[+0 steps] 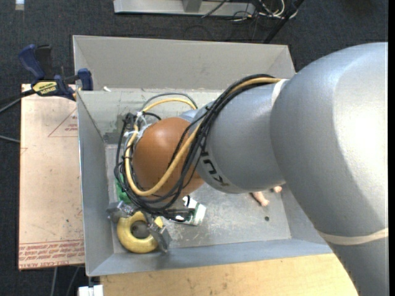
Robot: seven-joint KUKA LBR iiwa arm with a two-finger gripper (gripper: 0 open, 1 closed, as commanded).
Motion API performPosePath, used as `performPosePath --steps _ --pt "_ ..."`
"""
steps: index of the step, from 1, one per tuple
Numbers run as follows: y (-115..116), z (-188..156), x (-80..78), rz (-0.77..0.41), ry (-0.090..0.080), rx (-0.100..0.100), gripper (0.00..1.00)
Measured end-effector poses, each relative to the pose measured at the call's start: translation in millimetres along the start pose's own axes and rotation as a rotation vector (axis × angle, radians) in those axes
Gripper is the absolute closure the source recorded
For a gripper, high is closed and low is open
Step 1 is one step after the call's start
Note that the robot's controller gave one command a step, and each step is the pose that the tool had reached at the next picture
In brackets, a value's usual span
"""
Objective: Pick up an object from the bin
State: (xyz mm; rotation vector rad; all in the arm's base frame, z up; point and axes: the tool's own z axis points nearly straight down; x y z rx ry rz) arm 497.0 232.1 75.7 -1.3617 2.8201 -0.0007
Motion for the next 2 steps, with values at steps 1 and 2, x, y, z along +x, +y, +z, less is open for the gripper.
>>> performPosePath --steps 1,2 --pt "2 -14 1.3 0.001 0.008 -0.005 1.0" --pt "2 -27 0.1 0.0 0.006 -0.005 1.0"
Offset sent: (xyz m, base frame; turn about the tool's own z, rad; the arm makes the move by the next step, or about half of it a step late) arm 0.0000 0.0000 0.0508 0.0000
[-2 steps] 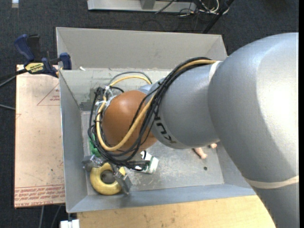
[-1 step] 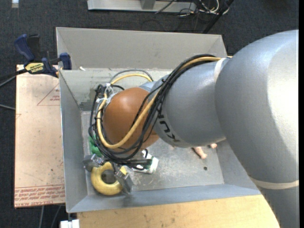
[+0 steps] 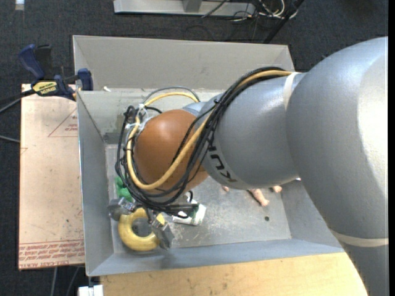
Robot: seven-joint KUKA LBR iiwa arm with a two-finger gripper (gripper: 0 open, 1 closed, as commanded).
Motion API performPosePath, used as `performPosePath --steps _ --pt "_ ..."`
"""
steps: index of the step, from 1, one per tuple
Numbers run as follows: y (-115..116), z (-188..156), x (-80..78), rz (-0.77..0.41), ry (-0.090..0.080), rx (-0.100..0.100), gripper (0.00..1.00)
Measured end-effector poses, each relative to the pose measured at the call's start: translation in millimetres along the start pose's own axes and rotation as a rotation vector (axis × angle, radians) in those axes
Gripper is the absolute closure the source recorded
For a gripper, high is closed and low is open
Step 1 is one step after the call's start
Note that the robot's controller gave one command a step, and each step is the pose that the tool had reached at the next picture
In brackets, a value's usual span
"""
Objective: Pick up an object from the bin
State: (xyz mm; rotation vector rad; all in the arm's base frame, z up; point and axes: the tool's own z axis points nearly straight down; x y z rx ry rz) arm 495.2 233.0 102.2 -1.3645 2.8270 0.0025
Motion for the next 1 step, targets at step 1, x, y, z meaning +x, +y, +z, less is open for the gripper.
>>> performPosePath --steps 1 --pt "-0.2 -9.0 -0.3 0.0 -0.001 0.0 1.0"
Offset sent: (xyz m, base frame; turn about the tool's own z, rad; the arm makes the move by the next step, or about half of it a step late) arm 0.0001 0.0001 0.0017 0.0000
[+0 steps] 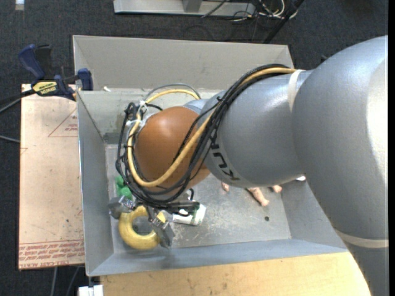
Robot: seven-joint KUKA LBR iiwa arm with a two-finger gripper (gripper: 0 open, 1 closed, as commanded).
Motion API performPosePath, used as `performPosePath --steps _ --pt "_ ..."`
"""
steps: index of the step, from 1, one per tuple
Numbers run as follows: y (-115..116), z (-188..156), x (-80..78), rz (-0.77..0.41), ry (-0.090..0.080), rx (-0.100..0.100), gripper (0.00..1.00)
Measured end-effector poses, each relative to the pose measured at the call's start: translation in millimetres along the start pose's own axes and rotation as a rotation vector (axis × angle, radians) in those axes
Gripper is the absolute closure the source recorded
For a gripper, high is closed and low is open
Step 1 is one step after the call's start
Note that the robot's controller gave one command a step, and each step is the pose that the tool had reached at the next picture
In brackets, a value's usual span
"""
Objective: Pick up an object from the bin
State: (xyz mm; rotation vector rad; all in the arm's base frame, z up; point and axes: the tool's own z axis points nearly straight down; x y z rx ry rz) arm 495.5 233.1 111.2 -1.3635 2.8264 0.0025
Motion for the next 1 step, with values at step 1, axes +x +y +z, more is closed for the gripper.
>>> performPosePath --steps 1 --pt "-0.1 -6.7 -0.2 0.0 -0.001 0.001 1.0"
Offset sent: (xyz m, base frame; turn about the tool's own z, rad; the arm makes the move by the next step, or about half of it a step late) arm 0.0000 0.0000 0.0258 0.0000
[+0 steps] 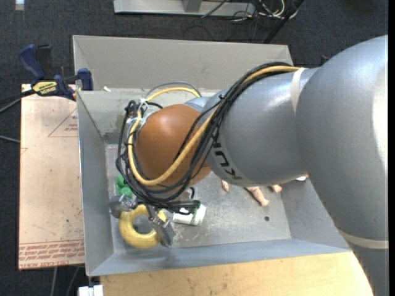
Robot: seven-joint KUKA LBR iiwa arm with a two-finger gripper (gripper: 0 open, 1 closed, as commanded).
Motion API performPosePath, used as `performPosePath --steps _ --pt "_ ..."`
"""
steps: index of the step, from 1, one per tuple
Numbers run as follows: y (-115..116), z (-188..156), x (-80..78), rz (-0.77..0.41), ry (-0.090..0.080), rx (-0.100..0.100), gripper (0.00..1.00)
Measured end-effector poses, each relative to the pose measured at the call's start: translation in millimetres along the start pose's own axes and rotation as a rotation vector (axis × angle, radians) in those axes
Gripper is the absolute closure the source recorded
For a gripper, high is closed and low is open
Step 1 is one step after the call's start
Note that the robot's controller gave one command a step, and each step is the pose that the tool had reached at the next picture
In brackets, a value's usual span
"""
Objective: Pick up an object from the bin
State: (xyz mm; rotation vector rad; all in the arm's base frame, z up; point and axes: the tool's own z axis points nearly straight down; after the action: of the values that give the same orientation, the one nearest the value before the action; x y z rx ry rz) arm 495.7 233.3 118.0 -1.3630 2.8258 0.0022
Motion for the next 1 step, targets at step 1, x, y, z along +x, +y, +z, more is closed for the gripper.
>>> performPosePath --steps 1 --pt "0.2 -4.9 0.0 0.001 0.001 -0.001 1.0"
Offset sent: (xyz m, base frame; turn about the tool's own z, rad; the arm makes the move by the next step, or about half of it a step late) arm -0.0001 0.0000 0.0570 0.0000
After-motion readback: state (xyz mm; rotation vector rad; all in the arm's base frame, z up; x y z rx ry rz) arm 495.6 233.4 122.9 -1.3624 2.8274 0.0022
